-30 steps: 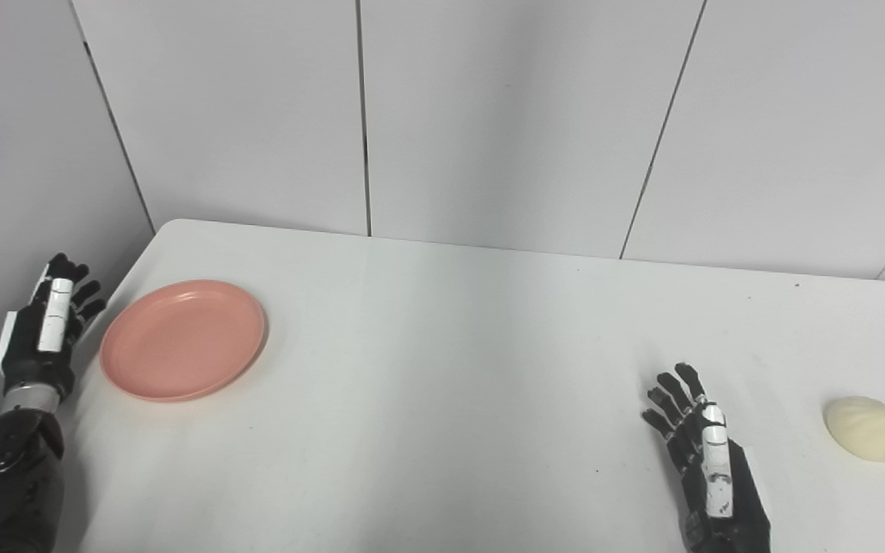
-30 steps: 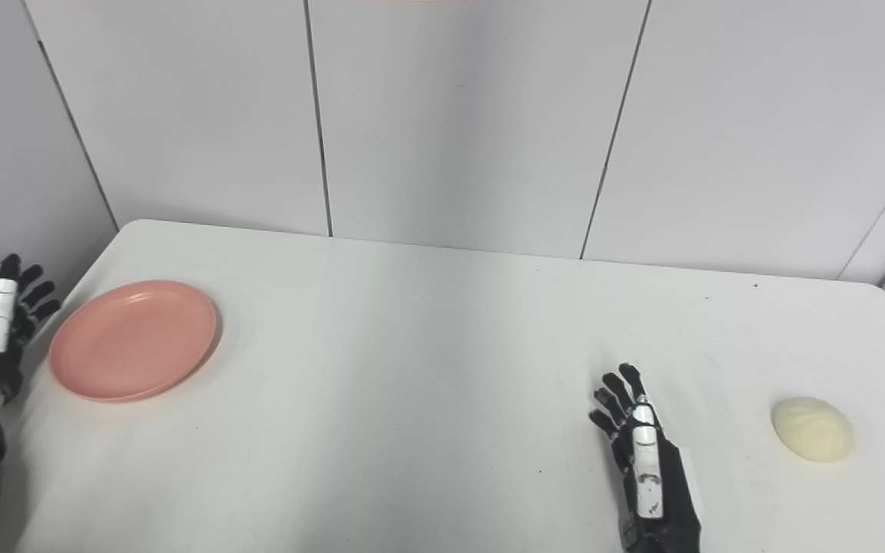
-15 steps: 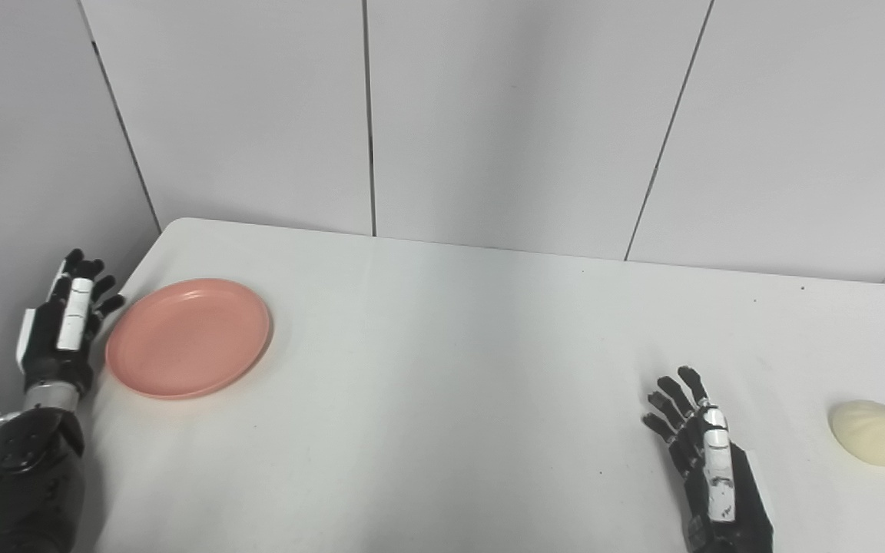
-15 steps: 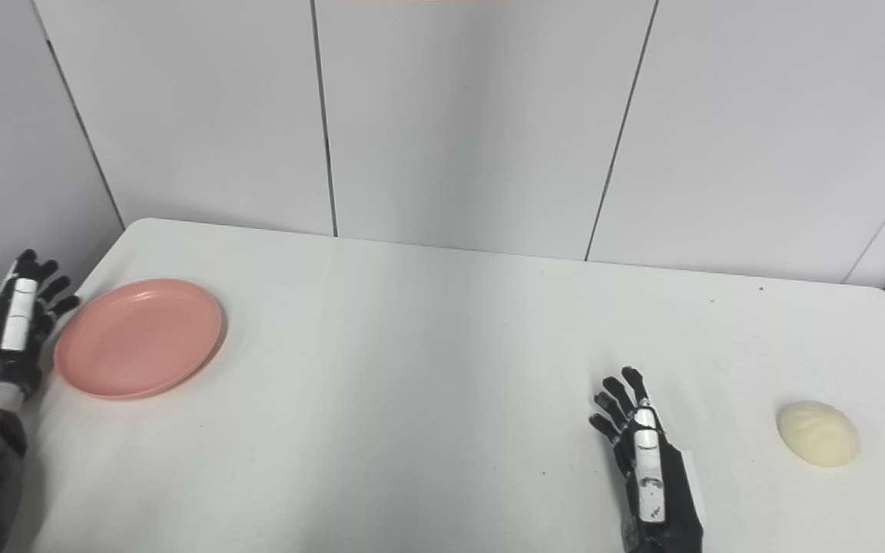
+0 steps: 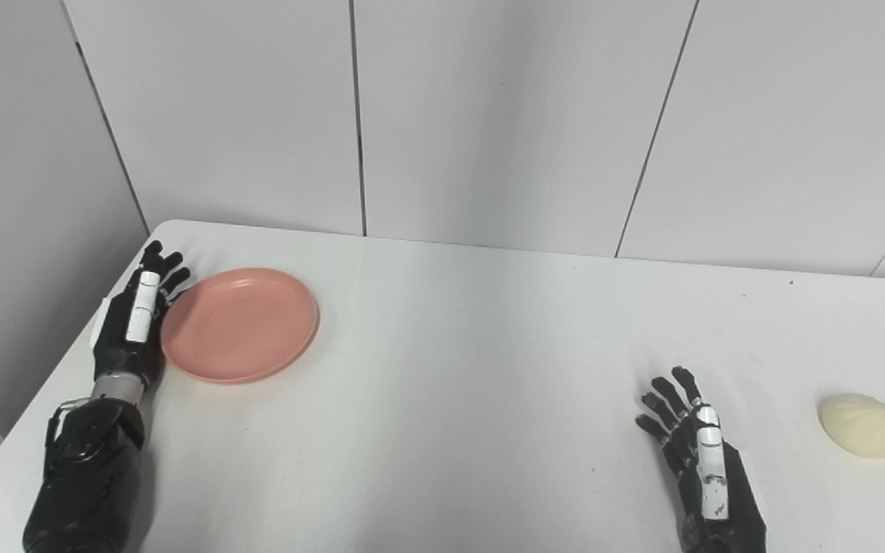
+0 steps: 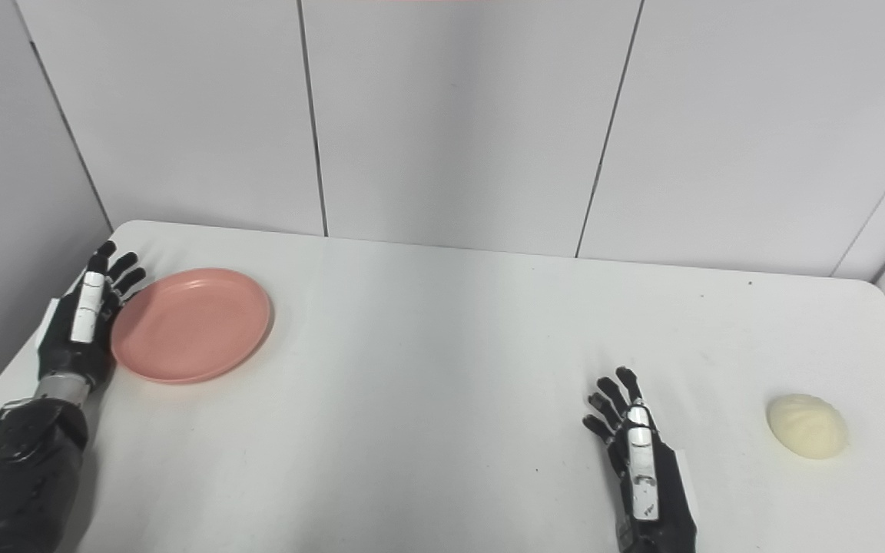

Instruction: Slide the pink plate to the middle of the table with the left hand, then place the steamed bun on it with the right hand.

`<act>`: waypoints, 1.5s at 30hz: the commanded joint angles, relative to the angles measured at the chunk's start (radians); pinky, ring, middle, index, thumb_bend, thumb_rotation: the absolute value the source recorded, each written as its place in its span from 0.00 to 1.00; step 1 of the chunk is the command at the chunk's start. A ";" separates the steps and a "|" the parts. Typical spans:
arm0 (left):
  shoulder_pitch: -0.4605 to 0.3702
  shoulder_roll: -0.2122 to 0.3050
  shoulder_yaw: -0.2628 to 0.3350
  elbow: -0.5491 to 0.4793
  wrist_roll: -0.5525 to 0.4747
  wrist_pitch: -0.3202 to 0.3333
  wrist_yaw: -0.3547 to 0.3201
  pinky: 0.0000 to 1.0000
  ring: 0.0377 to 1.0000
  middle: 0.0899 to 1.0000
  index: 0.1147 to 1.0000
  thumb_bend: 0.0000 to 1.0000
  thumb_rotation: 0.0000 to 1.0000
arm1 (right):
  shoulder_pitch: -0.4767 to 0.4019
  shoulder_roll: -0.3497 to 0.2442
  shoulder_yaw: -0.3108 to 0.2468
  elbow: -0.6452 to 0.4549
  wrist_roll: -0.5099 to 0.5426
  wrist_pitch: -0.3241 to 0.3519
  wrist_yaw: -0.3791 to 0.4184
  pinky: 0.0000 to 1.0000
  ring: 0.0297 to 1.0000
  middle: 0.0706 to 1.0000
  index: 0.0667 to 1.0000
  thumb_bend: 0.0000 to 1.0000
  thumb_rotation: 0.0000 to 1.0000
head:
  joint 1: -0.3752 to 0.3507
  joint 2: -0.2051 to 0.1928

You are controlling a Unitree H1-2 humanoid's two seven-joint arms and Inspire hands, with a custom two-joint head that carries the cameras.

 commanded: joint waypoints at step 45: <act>-0.014 -0.254 -0.231 -0.199 0.079 0.145 -0.051 0.74 0.88 0.90 0.92 0.97 0.77 | 0.001 0.031 0.025 -0.051 -0.015 0.009 -0.014 0.77 0.84 0.86 0.93 0.73 0.99 | -0.046 0.012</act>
